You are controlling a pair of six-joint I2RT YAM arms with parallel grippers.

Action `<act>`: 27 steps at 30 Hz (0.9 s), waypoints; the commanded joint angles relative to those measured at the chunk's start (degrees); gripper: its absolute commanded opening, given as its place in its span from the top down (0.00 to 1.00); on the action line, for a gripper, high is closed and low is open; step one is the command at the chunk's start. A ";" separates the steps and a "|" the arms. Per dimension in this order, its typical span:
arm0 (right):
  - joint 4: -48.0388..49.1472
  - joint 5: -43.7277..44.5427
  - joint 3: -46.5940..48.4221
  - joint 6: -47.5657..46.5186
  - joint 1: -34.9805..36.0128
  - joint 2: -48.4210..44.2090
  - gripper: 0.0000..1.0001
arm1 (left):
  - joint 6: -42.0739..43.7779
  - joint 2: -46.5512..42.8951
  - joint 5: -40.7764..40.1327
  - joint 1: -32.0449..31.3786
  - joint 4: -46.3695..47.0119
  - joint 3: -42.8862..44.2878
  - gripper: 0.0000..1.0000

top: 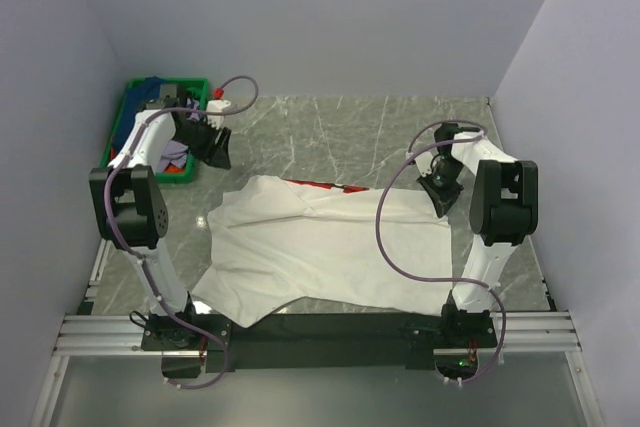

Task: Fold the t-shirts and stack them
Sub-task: Flatten the tshirt out

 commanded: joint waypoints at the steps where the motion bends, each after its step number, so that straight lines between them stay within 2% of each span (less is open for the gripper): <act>1: -0.70 -1.86 2.64 0.23 0.33 -1.84 1.00 | -1.64 4.93 3.62 -2.78 0.63 3.46 0.43; 5: -1.49 -1.95 4.75 0.50 0.33 -1.14 1.00 | -2.44 7.83 -1.73 -3.39 3.79 2.42 0.43; 11: -1.76 -1.68 5.98 0.85 0.33 -0.79 1.00 | -5.77 3.89 -13.68 -4.96 13.27 -7.24 0.46; 19: -1.93 -0.98 7.21 0.85 0.33 0.36 1.00 | -8.41 3.44 -20.99 -7.70 15.75 -13.84 0.47; 25: -1.93 -0.81 7.92 0.85 0.33 0.97 1.00 | -9.20 3.36 -27.49 -9.90 18.12 -18.58 0.54; 27: -1.84 -1.07 8.00 1.11 0.33 1.15 1.00 | -9.55 3.09 -28.90 -11.21 18.83 -20.35 0.63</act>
